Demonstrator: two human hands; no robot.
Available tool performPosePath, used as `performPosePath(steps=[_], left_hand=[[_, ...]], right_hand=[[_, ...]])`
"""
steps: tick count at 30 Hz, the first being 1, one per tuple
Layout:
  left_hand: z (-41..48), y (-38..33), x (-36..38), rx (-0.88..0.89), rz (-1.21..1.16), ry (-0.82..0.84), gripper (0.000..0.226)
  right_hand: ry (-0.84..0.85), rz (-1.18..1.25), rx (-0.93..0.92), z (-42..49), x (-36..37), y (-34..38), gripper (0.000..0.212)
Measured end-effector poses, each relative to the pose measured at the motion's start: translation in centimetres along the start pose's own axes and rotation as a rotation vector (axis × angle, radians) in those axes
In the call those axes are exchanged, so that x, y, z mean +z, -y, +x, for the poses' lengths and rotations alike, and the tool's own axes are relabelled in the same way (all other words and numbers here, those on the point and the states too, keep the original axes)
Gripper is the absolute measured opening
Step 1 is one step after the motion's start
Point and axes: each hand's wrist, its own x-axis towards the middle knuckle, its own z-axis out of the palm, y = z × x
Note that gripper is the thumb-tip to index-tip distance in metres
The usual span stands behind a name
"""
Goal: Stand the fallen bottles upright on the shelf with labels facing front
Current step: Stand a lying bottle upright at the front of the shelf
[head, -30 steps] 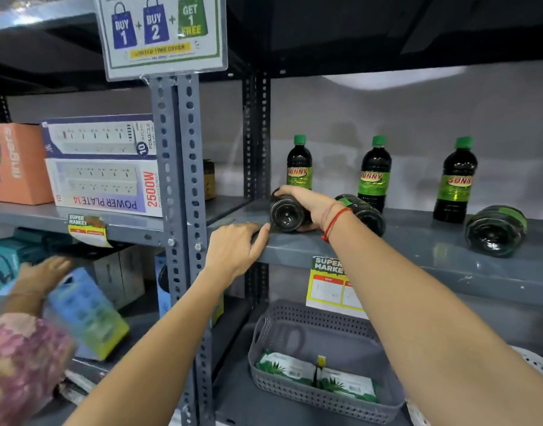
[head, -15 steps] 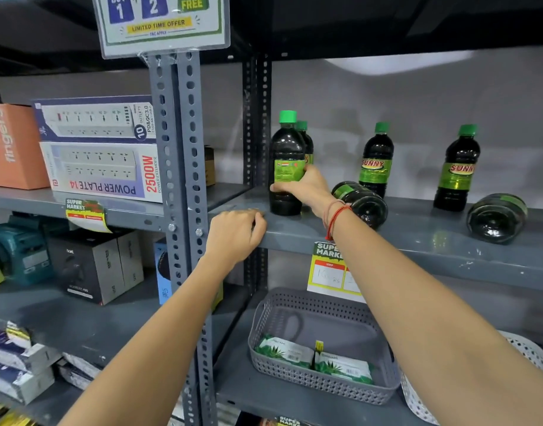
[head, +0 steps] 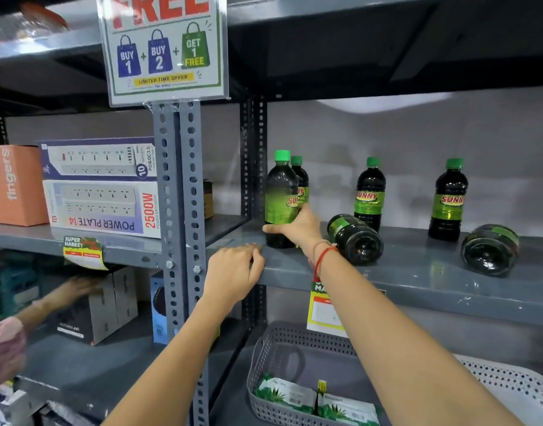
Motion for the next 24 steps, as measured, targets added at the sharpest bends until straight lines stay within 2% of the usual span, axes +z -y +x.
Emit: performPosePath(steps=[1, 2, 5, 7, 9, 12, 14, 15, 17, 19, 20, 23, 24], left_hand=[[0.0, -0.1, 0.0, 0.000, -0.004, 0.000, 0.061], [0.0, -0.1, -0.1, 0.001, -0.006, 0.002, 0.061], [0.0, -0.2, -0.3, 0.003, -0.021, 0.014, 0.063], [0.0, -0.3, -0.4, 0.004, -0.033, 0.014, 0.064], [0.1, -0.4, -0.5, 0.007, -0.034, 0.009, 0.066], [0.0, -0.5, -0.7, 0.013, -0.045, 0.002, 0.067], [0.0, -0.6, -0.8, 0.016, -0.054, -0.004, 0.066], [0.0, -0.7, -0.8, 0.018, -0.054, -0.008, 0.066], [0.0, -0.8, -1.0, 0.020, -0.054, -0.009, 0.065], [-0.1, -0.7, -1.0, 0.020, -0.053, -0.011, 0.064], [-0.1, -0.7, -1.1, 0.017, -0.053, -0.010, 0.064], [0.0, -0.7, -1.1, 0.014, -0.045, 0.000, 0.063], [0.1, -0.7, -1.1, 0.013, -0.041, 0.002, 0.062]], right_hand=[[0.040, 0.034, 0.037, 0.0, 0.0, 0.0, 0.091], [0.105, 0.112, 0.086, 0.0, -0.2, 0.0, 0.083], [0.279, 0.344, 0.181, 0.3, -1.5, 0.0, 0.041], [0.311, 0.386, 0.187, 0.4, -2.0, 0.0, 0.033], [0.272, 0.310, 0.151, 0.4, -1.7, 0.0, 0.047], [0.120, 0.088, 0.055, 0.0, -0.6, 0.2, 0.080], [0.105, 0.065, 0.022, -0.2, -0.3, 0.2, 0.089], [0.153, 0.101, 0.033, -0.2, -0.3, 0.2, 0.087], [0.292, 0.204, 0.085, 0.0, -0.8, 0.0, 0.063], [0.360, 0.279, 0.116, 0.2, -1.3, -0.2, 0.045], [0.352, 0.276, 0.116, 0.3, -1.5, -0.3, 0.047], [0.248, 0.111, 0.067, 0.2, -1.3, -0.2, 0.077], [0.209, 0.070, 0.038, 0.1, -1.1, 0.0, 0.079]])
